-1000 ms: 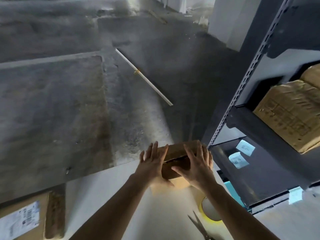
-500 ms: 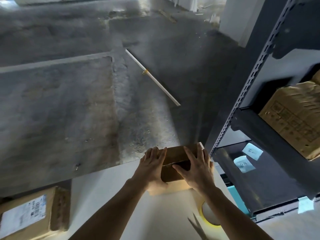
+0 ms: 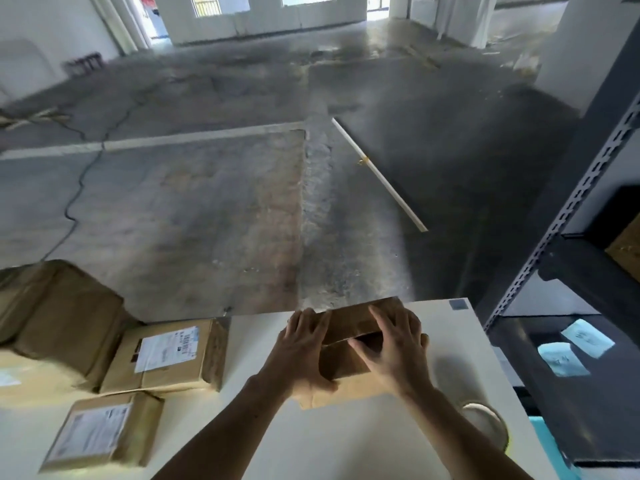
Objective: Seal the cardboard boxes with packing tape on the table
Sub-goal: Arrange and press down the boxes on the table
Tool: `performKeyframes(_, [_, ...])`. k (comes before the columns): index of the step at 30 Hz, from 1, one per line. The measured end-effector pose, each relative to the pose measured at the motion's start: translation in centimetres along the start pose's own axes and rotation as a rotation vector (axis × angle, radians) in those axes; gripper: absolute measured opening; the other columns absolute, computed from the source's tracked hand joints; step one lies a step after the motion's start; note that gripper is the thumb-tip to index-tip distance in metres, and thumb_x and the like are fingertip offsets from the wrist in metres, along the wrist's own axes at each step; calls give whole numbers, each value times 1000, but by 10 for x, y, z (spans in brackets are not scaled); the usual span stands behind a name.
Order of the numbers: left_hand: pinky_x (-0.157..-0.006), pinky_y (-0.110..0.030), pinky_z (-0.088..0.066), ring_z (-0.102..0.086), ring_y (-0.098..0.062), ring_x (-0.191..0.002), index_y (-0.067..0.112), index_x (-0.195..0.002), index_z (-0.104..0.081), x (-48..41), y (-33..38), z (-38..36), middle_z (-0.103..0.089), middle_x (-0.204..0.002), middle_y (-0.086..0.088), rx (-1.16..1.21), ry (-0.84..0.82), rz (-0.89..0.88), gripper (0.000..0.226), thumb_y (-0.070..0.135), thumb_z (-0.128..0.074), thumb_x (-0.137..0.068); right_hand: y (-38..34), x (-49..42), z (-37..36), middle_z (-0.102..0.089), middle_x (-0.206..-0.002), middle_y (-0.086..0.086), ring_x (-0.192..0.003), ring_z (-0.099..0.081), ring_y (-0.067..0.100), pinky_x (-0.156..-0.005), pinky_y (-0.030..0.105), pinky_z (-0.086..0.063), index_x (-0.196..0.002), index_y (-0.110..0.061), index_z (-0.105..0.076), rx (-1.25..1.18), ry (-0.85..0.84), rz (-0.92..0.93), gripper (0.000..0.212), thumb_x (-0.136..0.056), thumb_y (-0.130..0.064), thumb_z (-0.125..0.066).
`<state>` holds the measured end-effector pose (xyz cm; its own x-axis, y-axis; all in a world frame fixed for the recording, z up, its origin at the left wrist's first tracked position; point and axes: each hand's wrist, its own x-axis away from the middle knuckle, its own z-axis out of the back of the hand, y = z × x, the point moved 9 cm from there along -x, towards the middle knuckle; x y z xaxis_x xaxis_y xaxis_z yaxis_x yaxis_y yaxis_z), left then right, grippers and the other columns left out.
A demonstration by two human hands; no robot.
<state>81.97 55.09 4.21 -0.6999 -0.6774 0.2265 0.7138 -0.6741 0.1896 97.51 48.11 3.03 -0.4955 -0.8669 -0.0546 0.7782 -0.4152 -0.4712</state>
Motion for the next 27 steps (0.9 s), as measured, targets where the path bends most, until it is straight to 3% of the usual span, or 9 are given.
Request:
performKeyframes(6, [-119,-43,-20,2,-28,-146,26,-156,7,55,-44,-11,0,-158,-1,-8,-13,62,125,63,-73,-66,-51,39,-26,-25,-159,2,-144,-19,26,-110,45,-33,-151,-35,-30,49,-80,41,83,-82,-77,-49])
performKeyframes(14, [-119,-43,-26,-2,-27,-144,25,-156,6,123,-100,-19,-4,-154,0,31,0,36,127,63,-73,-65,-119,95,-52,-27,-158,4,-144,-21,27,-108,47,-35,-149,-33,-36,40,-56,37,81,-81,-74,-55])
performKeyframes(22, [-121,-44,-14,8,-30,-148,24,-155,12,183,-145,-37,7,-159,-2,37,-42,3,128,60,-74,-68,-169,152,-83,-27,-157,3,-142,-21,26,-104,45,-36,-147,-33,-38,47,-43,4,78,-82,-73,-55])
performKeyframes(27, [-121,-47,-18,6,-32,-148,27,-155,15,200,-161,-53,4,-161,-4,35,-72,-17,131,65,-72,-63,-180,175,-93,-22,-158,1,-143,-17,24,-106,43,-33,-149,-34,-32,80,-79,-24,78,-84,-76,-48])
